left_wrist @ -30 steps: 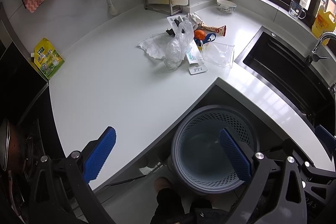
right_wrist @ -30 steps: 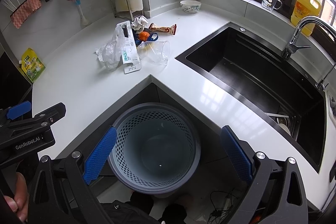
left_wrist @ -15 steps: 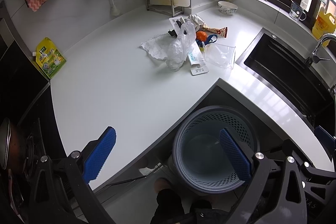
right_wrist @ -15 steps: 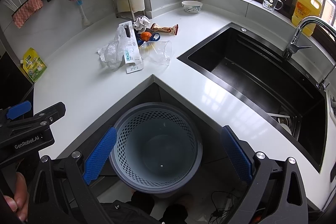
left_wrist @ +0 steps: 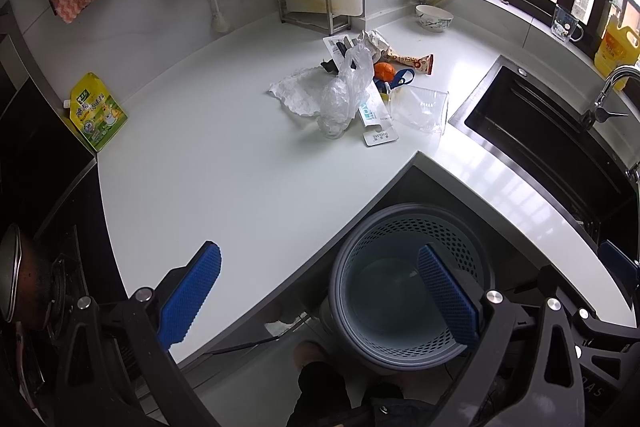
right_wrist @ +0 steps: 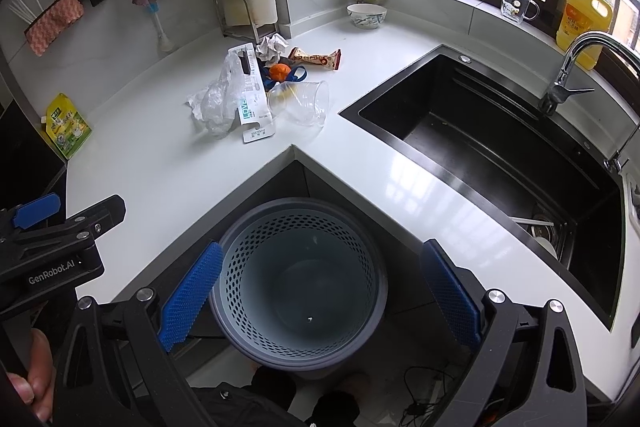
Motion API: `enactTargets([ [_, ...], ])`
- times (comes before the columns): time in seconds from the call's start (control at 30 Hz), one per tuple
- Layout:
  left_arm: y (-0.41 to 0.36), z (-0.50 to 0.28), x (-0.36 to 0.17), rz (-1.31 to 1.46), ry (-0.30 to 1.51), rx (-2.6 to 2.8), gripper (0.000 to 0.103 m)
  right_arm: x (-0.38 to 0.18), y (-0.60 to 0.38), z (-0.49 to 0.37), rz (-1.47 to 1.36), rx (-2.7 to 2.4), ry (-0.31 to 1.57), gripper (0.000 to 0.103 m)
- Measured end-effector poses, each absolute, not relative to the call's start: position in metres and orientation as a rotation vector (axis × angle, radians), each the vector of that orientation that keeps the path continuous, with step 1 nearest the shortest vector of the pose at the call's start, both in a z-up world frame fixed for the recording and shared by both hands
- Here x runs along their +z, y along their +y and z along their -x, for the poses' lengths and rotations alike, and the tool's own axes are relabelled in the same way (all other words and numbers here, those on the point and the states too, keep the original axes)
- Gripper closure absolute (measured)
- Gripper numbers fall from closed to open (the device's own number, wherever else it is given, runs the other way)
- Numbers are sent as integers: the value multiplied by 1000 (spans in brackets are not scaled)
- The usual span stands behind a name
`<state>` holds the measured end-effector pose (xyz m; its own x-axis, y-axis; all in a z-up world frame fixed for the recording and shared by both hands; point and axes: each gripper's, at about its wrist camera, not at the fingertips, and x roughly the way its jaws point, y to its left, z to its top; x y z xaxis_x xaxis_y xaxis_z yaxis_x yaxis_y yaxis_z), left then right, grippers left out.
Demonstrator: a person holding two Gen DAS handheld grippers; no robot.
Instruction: Collect trash
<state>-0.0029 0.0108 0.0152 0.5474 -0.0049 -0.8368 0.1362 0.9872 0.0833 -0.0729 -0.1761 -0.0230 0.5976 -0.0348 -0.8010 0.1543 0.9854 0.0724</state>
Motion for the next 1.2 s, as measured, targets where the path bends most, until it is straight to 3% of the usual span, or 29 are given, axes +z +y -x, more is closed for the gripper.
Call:
enactTargets([
  [1.2,15,17,15,-64,971,-16,6,-24,-189,80,-105,-18,879,8],
])
